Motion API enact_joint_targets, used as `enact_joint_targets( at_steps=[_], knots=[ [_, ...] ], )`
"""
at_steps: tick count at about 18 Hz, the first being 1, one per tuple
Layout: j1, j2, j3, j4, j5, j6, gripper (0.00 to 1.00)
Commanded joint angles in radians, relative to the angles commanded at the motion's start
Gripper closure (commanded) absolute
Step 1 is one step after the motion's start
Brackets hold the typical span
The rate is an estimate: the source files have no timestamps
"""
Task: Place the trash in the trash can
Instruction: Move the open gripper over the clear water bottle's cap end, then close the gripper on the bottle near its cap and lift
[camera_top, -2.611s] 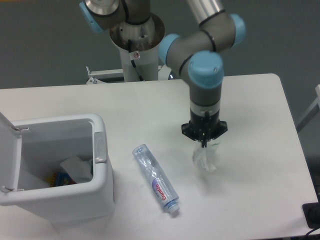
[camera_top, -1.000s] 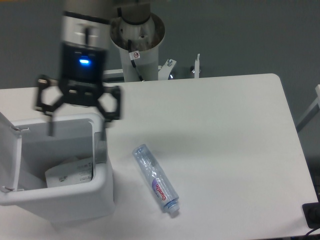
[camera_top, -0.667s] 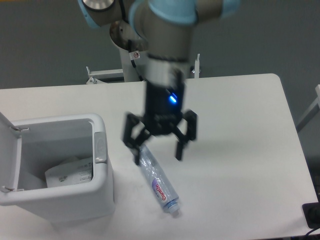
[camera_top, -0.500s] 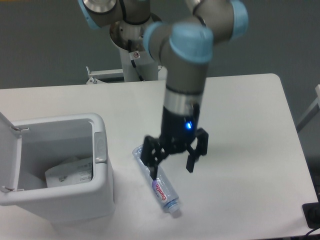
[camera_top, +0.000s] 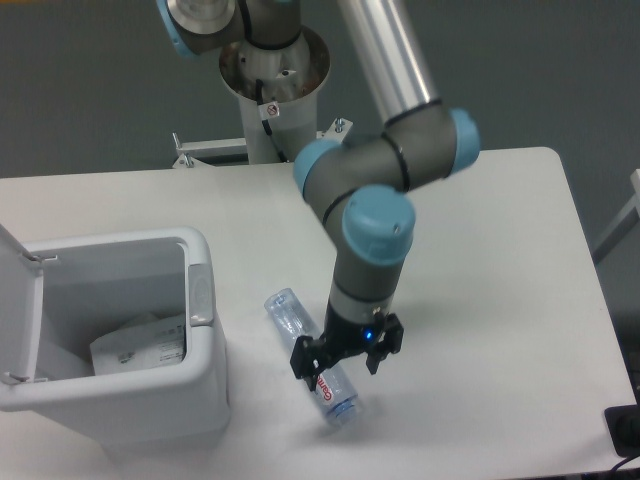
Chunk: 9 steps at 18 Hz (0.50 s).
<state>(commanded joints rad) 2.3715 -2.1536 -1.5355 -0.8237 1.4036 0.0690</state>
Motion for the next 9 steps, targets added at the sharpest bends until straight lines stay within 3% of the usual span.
enact_joint_targets(
  at_steps=[9],
  knots=[
    [-0.015,-0.049,-0.002,0.002,0.048,0.011,0.0]
  ],
)
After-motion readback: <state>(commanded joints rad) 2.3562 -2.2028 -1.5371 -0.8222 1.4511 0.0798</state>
